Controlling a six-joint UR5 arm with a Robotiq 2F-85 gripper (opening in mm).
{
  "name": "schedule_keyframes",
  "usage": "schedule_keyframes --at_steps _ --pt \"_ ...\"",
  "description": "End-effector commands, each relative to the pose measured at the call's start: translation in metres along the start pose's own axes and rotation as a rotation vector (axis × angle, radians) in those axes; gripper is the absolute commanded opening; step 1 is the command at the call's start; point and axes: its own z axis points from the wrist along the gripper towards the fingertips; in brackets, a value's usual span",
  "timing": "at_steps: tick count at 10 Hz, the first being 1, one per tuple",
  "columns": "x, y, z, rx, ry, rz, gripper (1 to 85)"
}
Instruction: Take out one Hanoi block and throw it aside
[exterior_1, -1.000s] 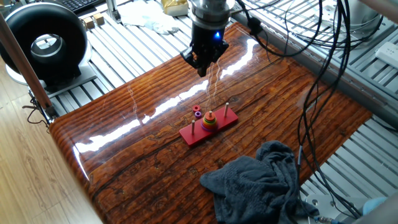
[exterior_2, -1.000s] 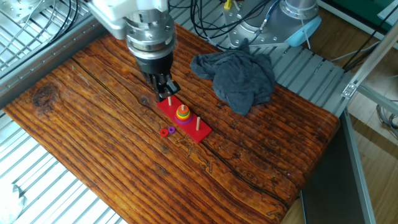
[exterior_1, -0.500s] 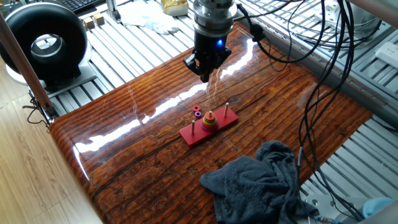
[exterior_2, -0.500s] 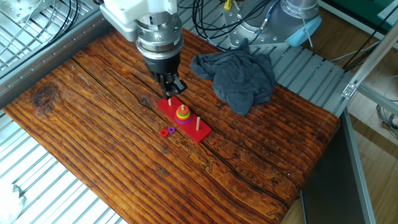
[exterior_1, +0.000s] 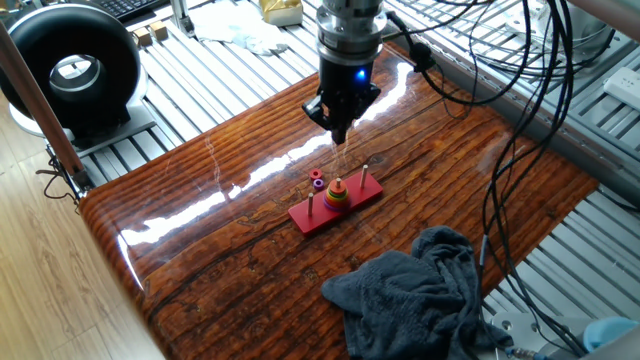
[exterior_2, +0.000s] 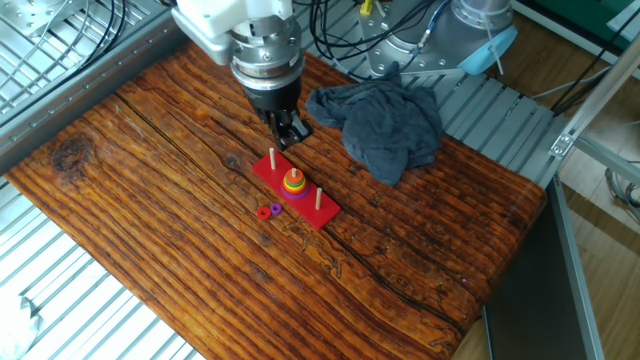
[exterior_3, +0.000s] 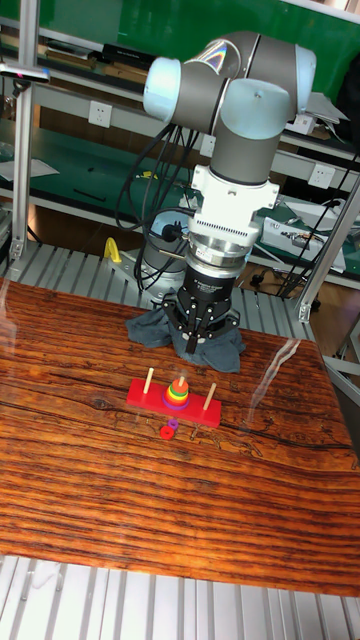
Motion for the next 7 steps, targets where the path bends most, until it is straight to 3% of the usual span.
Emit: schedule_keyframes --at_steps 1,2,3,4,5,7 --pt "0.003 0.003 -0.001 -0.009 -0.008 0.005 1.0" --pt "0.005 0.011 -0.001 -0.028 0.007 0.012 1.0" --pt "0.007 0.014 0.000 -0.022 0.020 0.045 1.0" --pt "-0.006 0.001 0.000 0.023 -0.029 0.038 1.0" --pt "-0.015 0.005 0.000 -0.002 -0.065 0.068 1.0" --pt "-0.017 0.016 0.003 -0.065 -0.053 0.067 6.0"
